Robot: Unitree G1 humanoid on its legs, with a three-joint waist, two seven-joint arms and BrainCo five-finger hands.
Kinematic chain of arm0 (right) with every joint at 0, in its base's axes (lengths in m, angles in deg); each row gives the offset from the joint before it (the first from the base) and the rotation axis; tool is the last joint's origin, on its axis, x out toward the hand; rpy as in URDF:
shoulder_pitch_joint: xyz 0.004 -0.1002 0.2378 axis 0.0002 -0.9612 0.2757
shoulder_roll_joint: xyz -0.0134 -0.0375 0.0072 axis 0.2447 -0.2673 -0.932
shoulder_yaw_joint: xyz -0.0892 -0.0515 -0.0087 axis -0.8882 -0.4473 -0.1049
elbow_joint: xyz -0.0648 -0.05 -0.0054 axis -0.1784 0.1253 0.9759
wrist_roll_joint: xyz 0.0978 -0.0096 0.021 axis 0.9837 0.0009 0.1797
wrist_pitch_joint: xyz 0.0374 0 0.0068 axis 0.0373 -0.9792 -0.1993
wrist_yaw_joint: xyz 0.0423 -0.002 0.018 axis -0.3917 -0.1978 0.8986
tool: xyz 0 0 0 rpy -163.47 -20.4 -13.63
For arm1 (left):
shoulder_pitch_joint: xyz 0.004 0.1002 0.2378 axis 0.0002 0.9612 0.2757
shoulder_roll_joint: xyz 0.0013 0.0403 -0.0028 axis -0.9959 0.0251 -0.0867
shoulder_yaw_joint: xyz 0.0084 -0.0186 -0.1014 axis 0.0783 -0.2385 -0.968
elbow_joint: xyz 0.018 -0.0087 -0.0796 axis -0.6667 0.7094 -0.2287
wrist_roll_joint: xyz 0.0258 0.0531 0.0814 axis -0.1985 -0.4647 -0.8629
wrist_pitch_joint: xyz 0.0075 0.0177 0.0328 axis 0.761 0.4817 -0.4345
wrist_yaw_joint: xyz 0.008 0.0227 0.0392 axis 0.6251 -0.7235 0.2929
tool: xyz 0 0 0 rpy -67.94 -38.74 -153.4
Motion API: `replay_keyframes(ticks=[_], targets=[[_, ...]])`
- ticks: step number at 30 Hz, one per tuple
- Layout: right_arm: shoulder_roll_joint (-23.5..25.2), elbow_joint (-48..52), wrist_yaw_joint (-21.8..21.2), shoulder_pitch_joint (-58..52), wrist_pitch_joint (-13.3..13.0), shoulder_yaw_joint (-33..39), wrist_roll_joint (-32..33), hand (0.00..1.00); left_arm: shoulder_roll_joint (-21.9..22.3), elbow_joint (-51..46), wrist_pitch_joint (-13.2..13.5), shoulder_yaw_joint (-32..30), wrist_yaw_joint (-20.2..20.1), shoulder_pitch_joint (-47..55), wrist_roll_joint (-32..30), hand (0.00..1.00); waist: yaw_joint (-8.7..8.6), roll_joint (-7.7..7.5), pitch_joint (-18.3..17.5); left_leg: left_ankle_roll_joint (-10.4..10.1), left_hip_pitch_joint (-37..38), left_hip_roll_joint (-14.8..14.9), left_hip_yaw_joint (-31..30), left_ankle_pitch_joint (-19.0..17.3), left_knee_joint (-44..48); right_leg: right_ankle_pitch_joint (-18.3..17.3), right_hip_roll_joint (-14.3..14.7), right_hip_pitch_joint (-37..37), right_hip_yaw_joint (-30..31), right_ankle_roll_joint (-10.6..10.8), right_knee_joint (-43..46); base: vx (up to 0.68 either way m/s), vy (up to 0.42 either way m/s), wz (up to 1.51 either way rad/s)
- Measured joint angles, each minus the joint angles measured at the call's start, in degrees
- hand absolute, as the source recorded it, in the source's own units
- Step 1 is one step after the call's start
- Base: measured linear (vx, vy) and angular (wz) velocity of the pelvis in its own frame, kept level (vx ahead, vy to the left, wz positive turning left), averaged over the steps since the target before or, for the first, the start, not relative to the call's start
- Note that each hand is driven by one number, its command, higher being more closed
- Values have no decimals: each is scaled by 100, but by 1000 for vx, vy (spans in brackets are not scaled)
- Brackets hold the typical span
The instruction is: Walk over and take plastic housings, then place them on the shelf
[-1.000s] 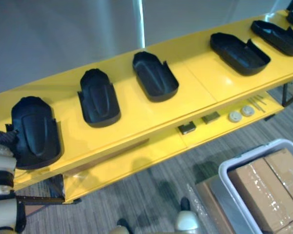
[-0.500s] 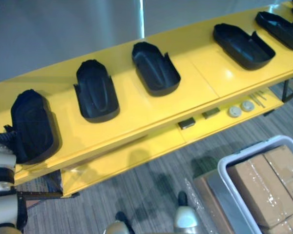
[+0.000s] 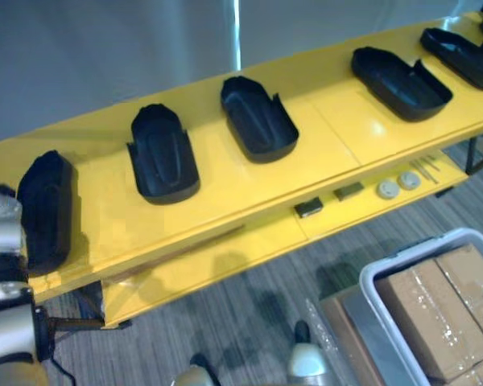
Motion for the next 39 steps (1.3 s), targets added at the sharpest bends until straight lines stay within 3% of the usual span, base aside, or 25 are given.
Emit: replay_keyframes(ticks=[4, 6, 8, 11, 13, 17, 19, 22, 25, 27, 29, 30, 33, 36, 39], targets=[[1, -5, -31, -49, 0, 113, -43, 0, 21, -432, 765, 6, -351, 0, 910, 0, -4, 52, -175, -27, 196, -45, 32, 66, -209, 20, 7, 166, -16, 13, -129, 16, -8, -1], [13, -12, -127, -136, -25, 313, -53, 0, 255, -1036, 1068, -1, -862, 22, 1461, 0, 84, 102, -455, -30, 236, -89, 53, 94, -331, 26, -3, 185, -25, 11, -197, 57, 4, 1], [26, -22, -161, -136, -117, 441, -61, 0, 451, -1608, 1208, -15, -1275, 189, 1663, 0, 106, 109, -541, -38, 349, -109, 75, 99, -406, 26, -5, 289, -32, 10, -249, 60, 8, -1], [26, -100, -228, -132, -186, 647, -133, 0, 861, -2443, 1198, -38, -2067, 812, 1957, 0, 102, 148, -707, -64, 507, -142, 114, 123, -583, 16, -4, 379, -37, -1, -285, 20, 1, -3], [86, -212, -216, -134, -209, 776, -245, 0, 1430, -3026, 1189, -38, -2519, 1552, 1982, 0, 109, 165, -849, -74, 547, -170, 116, 166, -722, -9, -6, 380, -61, -30, -293, 0, 0, 0], [223, -206, -216, -158, -210, 836, -313, 0, 1818, -3178, 1106, -37, -2466, 2322, 1721, 0, 141, 72, -892, -76, 659, -194, 77, 281, -909, -32, 3, 441, -171, -71, -293, 3, -16, 8], [246, -201, -188, -193, -244, 874, -461, 0, 1929, -3292, 1105, -43, -2206, 2744, 1247, 0, 235, 12, -928, -77, 716, -200, 78, 284, -936, -44, 5, 491, -196, -90, -304, -3, -5, 3], [262, -158, 29, -231, -482, 867, -502, 0, 2556, -3785, 1205, -105, -1664, 3507, 979, 0, 327, -61, -1026, -47, 726, -264, -67, 344, -1077, -116, -31, 564, -377, -204, -313, 0, 0, 25], [271, 48, 675, -207, -769, 879, -484, 0, 3334, -3877, 1729, -312, -851, 4207, 1019, 0, 460, -93, -1130, -56, 710, -305, -225, 450, -1284, -147, -36, 601, -556, -216, -328, 11, -10, 31], [317, 280, 1289, -161, -910, 1093, -238, 0, 4018, -4037, 2279, -493, -53, 4731, 975, 0, 572, -143, -1168, -83, 714, -304, -355, 483, -1368, -213, -26, 690, -648, -126, -309, 36, -23, 30], [306, 545, 1713, -66, -980, 1157, 56, 0, 4192, -3910, 2553, -500, 745, 4996, 887, 0, 664, -152, -1198, -60, 719, -298, -387, 516, -1383, -239, -22, 688, -719, -165, -287, 26, -22, 18], [261, 765, 2076, 38, -1072, 1172, 183, 0, 4285, -3683, 2723, -552, 1558, 5104, 500, 0, 722, -141, -1199, -53, 712, -298, -468, 522, -1384, -249, -25, 740, -800, -182, -261, 29, -19, 26], [236, 945, 2397, 256, -1094, 1171, 301, 0, 4321, -3294, 3168, -846, 2422, 5137, 264, 0, 737, -171, -1216, -50, 766, -292, -606, 525, -1386, -272, -24, 885, -946, -220, -243, 4, -12, 24], [236, 992, 2570, 547, -1046, 1100, 281, 0, 4329, -3031, 3517, -1051, 2657, 5312, 153, 0, 803, -224, -1234, -49, 821, -296, -623, 525, -1389, -280, -29, 948, -958, -233, -245, -21, -5, 3], [235, 992, 2650, 612, -982, 1089, 285, 0, 4355, -2916, 3608, -1063, 2316, 5332, 273, 0, 877, -243, -1223, -50, 812, -297, -660, 554, -1394, -288, -31, 963, -1019, -235, -248, -48, -13, 4]])
